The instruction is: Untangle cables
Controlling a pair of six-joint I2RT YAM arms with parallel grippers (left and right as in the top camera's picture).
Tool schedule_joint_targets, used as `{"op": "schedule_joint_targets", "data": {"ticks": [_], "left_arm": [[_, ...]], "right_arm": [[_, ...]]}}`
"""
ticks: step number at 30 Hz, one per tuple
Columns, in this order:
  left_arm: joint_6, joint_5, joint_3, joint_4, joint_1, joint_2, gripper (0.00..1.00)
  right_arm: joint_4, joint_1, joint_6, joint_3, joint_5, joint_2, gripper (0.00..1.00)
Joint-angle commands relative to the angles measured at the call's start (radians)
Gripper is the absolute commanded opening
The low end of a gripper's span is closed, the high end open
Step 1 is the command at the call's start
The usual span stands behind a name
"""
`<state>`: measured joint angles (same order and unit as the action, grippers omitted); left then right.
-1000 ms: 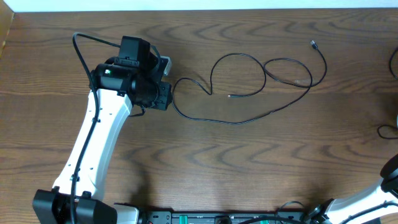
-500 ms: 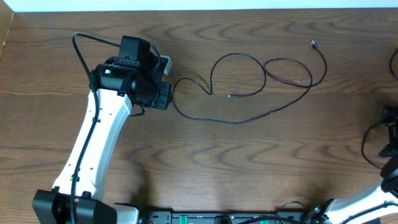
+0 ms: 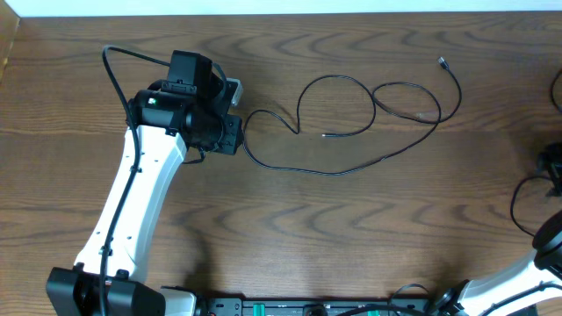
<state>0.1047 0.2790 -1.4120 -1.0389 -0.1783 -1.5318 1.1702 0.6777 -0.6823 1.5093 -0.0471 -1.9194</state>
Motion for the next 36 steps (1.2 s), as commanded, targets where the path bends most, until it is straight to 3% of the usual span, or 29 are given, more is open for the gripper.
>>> {"op": "schedule_joint_targets", "data": {"ticks": [1, 3, 8, 9, 11, 19, 24, 25, 26, 29, 36], "left_arm": [[0.01, 0.0, 0.004, 0.0, 0.003, -0.004, 0.37], [0.01, 0.0, 0.004, 0.0, 0.003, -0.004, 0.37], [0.01, 0.0, 0.004, 0.0, 0.003, -0.004, 0.36], [0.01, 0.0, 0.004, 0.0, 0.003, -0.004, 0.37], [0.01, 0.0, 0.004, 0.0, 0.003, -0.004, 0.37], [0.01, 0.0, 0.004, 0.0, 0.003, -0.004, 0.37], [0.01, 0.0, 0.004, 0.0, 0.003, -0.004, 0.37], [0.01, 0.0, 0.004, 0.0, 0.003, -0.004, 0.37], [0.01, 0.0, 0.004, 0.0, 0.003, -0.004, 0.36], [0.01, 0.0, 0.004, 0.0, 0.003, -0.004, 0.36], [0.01, 0.0, 0.004, 0.0, 0.003, -0.004, 0.36]], "right_arm": [[-0.105, -0.038, 0.228, -0.085, -0.033, 0.003, 0.59], [-0.182, -0.048, 0.311, -0.138, -0.033, 0.003, 0.64], [-0.358, -0.058, 0.463, -0.261, -0.029, 0.003, 0.61], [-0.37, -0.056, 0.462, -0.271, -0.029, 0.003, 0.56], [-0.399, -0.057, 0.462, -0.293, -0.029, 0.003, 0.37], [-0.452, -0.057, 0.459, -0.324, -0.029, 0.003, 0.11], [-0.456, -0.057, 0.459, -0.327, -0.026, 0.003, 0.1], [-0.456, -0.057, 0.459, -0.327, -0.022, 0.003, 0.18], [-0.456, -0.057, 0.459, -0.327, -0.021, 0.003, 0.35], [-0.457, -0.056, 0.459, -0.327, -0.025, 0.003, 0.01], [-0.495, -0.055, 0.458, -0.327, -0.045, 0.003, 0.01]]}}
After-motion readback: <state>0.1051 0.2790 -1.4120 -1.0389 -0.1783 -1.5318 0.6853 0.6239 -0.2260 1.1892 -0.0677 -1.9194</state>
